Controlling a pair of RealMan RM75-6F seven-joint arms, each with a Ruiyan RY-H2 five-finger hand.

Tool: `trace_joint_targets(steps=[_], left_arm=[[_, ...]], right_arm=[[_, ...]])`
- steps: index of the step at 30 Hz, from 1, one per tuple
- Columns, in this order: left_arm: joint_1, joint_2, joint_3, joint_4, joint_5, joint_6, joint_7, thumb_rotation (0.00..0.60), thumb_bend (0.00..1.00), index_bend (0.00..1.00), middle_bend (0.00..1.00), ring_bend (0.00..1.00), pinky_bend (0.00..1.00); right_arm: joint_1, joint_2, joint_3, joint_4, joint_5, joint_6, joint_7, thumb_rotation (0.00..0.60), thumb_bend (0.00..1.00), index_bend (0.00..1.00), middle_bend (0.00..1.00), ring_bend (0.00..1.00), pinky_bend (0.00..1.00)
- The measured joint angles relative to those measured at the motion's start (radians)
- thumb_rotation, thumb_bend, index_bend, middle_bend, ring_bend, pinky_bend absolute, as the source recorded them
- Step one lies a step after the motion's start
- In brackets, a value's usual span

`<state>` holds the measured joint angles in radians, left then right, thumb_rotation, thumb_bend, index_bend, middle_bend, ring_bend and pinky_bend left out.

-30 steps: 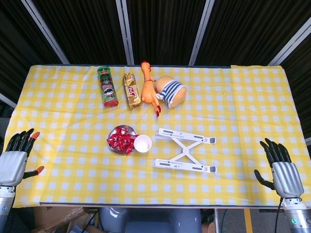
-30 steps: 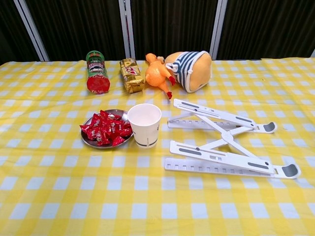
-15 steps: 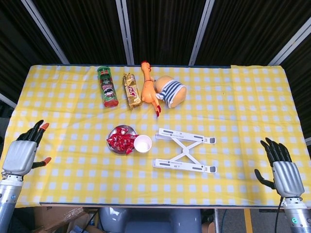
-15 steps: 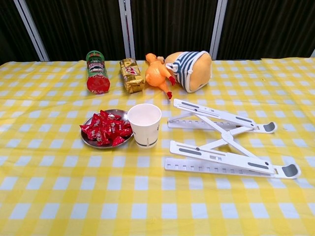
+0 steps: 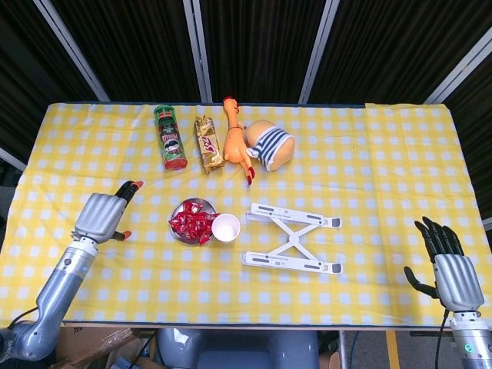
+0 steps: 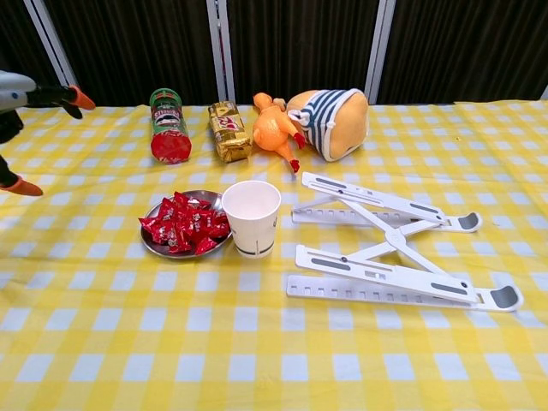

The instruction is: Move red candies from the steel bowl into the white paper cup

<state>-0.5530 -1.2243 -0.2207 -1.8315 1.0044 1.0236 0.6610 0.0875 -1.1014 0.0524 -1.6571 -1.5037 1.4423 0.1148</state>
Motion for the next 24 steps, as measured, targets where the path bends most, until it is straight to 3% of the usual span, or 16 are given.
trace_joint_targets(steps=[11, 24], left_arm=[[-0.199, -0.162, 0.027, 0.052, -0.296, -0.038, 0.222, 0.600, 0.16, 0.14, 0.14, 0.83, 0.87], [-0.360, -0.358, 0.050, 0.199, -0.459, -0.006, 0.309, 0.600, 0.18, 0.19, 0.16, 0.83, 0.87]], right_arm=[[0.004, 0.009, 0.004, -0.009, 0.005, -0.008, 0.031, 0.600, 0.41, 0.00, 0.00, 0.00, 0.00], [0.006, 0.020, 0.007, -0.015, 0.007, -0.010, 0.065, 0.600, 0.41, 0.00, 0.00, 0.00, 0.00]])
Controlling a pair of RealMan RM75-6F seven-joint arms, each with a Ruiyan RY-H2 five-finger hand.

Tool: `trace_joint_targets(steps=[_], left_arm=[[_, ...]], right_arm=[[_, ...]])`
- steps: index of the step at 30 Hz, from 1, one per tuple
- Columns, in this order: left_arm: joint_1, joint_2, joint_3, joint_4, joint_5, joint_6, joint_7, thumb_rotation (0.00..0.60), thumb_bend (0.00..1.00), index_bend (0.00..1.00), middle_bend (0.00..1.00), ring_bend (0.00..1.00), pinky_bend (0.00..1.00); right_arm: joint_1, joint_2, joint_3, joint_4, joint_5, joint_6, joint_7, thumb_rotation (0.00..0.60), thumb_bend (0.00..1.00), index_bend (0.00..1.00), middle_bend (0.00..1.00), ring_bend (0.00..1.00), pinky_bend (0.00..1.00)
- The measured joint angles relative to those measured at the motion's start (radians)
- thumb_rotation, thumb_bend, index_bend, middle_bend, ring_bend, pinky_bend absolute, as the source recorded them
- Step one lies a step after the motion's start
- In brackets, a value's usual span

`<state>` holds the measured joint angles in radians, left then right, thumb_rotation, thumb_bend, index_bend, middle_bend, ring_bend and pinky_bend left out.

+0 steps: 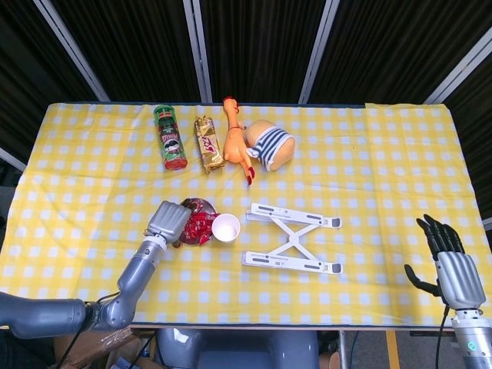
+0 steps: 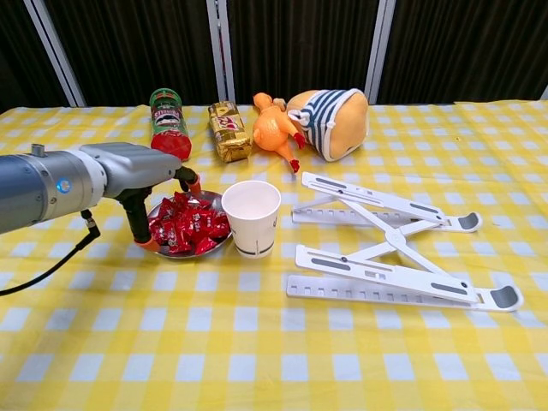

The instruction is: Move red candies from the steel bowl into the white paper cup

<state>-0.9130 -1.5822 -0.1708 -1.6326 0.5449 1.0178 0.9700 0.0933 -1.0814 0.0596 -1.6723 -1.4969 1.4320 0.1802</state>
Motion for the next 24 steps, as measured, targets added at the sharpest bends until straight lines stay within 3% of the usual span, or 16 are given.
trace_joint_targets(steps=[17, 24], left_arm=[[-0.058, -0.073, 0.023, 0.100, -0.047, 0.007, -0.021, 0.600, 0.22, 0.26, 0.24, 0.84, 0.89], [-0.071, -0.100, 0.033, 0.144, -0.051, 0.001, -0.031, 0.600, 0.26, 0.33, 0.32, 0.85, 0.89]], right_arm=[[0.000, 0.004, -0.001, -0.007, 0.000, -0.001, 0.007, 0.600, 0.41, 0.00, 0.00, 0.00, 0.00], [0.001, 0.005, -0.001, -0.007, 0.002, -0.003, 0.010, 0.600, 0.41, 0.00, 0.00, 0.00, 0.00]])
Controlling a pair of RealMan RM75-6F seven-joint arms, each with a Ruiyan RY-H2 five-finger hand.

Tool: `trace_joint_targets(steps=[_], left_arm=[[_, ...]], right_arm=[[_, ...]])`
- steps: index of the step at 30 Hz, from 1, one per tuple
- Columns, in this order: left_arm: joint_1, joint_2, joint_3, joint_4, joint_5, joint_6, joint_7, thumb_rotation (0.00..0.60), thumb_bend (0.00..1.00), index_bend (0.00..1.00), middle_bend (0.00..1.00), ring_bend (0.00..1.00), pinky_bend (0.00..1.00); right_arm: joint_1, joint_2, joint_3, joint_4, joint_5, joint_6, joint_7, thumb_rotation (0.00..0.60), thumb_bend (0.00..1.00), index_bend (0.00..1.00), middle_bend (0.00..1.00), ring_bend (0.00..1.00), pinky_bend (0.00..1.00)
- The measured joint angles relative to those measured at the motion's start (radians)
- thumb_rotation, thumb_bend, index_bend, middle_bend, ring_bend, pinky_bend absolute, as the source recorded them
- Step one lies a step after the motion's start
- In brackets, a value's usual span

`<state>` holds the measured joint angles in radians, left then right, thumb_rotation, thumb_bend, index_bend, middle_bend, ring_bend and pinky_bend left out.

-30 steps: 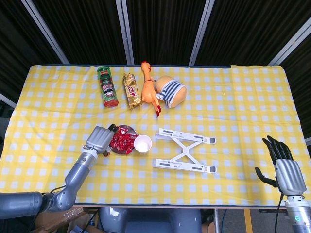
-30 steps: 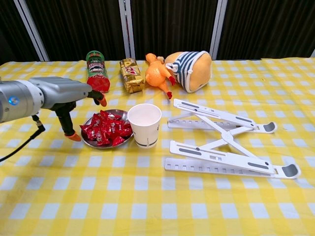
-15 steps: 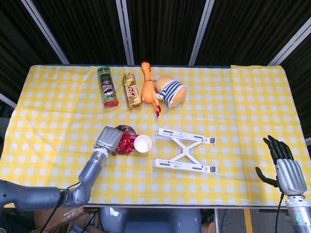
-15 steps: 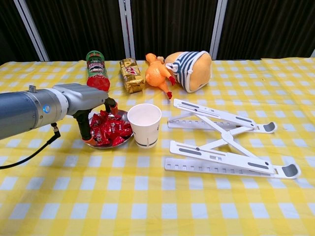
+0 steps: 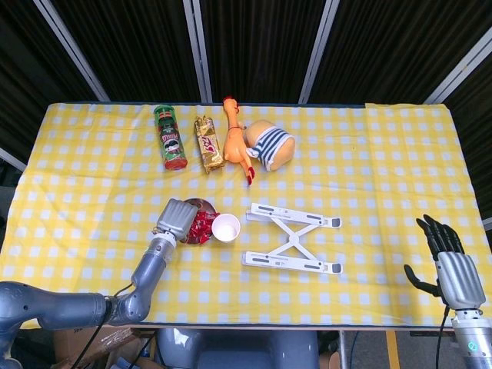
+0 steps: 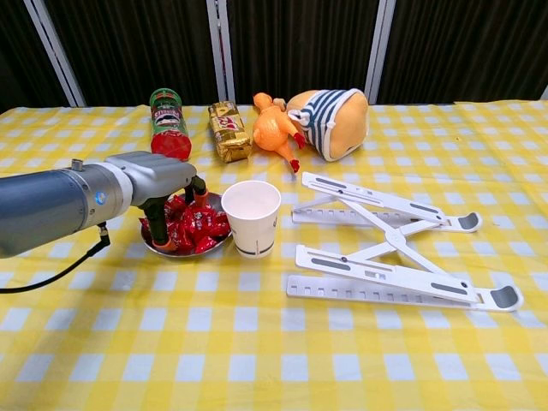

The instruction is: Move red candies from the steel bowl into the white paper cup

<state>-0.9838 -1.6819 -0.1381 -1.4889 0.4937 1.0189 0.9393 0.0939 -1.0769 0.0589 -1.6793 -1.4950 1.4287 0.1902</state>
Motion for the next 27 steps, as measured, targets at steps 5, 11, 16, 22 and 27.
trace_joint_targets(steps=[5, 11, 16, 22, 27], left_arm=[[-0.004, -0.016, 0.010, 0.026, 0.010, -0.002, -0.006, 0.600, 0.33, 0.45, 0.52, 0.86, 0.91], [-0.002, -0.038, 0.015, 0.067, 0.046, 0.005, -0.030, 0.600, 0.41, 0.60, 0.69, 0.87, 0.92], [0.004, -0.045, 0.014, 0.088, 0.084, 0.017, -0.053, 0.600, 0.43, 0.63, 0.73, 0.88, 0.92], [0.012, -0.028, 0.001, 0.092, 0.109, 0.029, -0.075, 0.600, 0.42, 0.63, 0.73, 0.88, 0.92], [0.015, -0.004, -0.016, 0.067, 0.114, 0.035, -0.084, 0.600, 0.43, 0.63, 0.73, 0.88, 0.92]], right_arm=[[0.000, 0.000, -0.001, -0.001, 0.000, -0.001, -0.002, 0.600, 0.41, 0.00, 0.00, 0.00, 0.00], [0.000, -0.001, -0.001, -0.001, 0.001, -0.001, -0.003, 0.600, 0.41, 0.00, 0.00, 0.00, 0.00], [-0.001, -0.002, -0.001, -0.002, 0.000, 0.000, -0.004, 0.600, 0.41, 0.00, 0.00, 0.00, 0.00], [-0.001, -0.002, -0.002, -0.002, 0.000, 0.000, -0.006, 0.600, 0.41, 0.00, 0.00, 0.00, 0.00], [-0.002, -0.002, -0.001, -0.003, 0.000, 0.002, -0.006, 0.600, 0.41, 0.00, 0.00, 0.00, 0.00]])
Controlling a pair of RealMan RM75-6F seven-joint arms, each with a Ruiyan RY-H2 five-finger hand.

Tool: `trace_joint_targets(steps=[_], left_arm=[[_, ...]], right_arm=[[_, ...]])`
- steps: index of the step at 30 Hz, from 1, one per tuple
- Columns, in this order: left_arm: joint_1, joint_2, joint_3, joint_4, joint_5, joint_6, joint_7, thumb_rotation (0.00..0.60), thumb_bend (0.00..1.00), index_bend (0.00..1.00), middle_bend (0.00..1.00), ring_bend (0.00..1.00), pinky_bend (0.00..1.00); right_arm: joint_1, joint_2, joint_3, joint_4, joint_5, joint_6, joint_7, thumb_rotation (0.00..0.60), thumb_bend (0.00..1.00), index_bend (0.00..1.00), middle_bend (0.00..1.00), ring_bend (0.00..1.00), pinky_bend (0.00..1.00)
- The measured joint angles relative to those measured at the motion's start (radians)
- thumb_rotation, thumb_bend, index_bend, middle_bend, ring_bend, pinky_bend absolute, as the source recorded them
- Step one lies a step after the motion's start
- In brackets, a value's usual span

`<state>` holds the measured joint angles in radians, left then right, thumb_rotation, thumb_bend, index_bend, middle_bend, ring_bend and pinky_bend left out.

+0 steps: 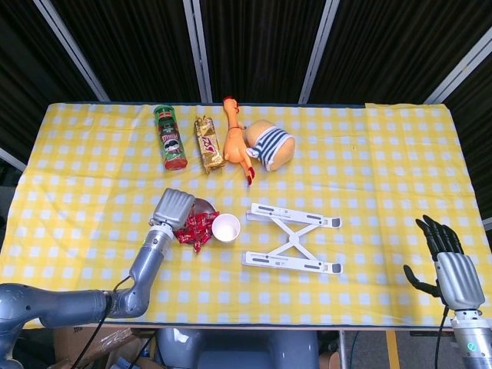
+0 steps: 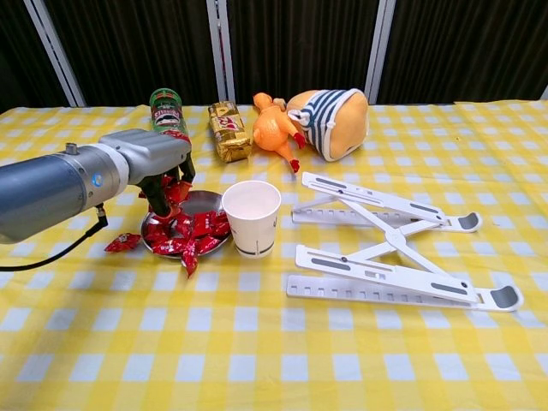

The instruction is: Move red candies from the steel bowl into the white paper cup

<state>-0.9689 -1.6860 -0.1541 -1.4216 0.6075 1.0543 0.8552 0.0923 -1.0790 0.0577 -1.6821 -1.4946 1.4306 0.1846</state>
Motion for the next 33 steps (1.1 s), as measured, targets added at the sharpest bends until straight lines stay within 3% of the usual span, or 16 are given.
trace_joint_targets(steps=[19, 26, 33], left_arm=[[-0.066, 0.179, -0.085, -0.290, -0.043, 0.063, 0.099, 0.600, 0.43, 0.63, 0.73, 0.88, 0.92], [-0.130, 0.155, -0.106, -0.323, -0.082, 0.075, 0.142, 0.600, 0.43, 0.63, 0.73, 0.88, 0.92], [-0.166, 0.092, -0.091, -0.310, -0.098, 0.080, 0.157, 0.600, 0.43, 0.63, 0.73, 0.88, 0.92]], right_arm=[[-0.001, -0.001, 0.001, 0.001, -0.002, 0.004, -0.003, 0.600, 0.41, 0.00, 0.00, 0.00, 0.00], [0.000, 0.001, 0.001, -0.001, -0.001, 0.002, 0.000, 0.600, 0.41, 0.00, 0.00, 0.00, 0.00], [0.000, 0.003, 0.000, -0.003, -0.001, 0.000, 0.005, 0.600, 0.41, 0.00, 0.00, 0.00, 0.00]])
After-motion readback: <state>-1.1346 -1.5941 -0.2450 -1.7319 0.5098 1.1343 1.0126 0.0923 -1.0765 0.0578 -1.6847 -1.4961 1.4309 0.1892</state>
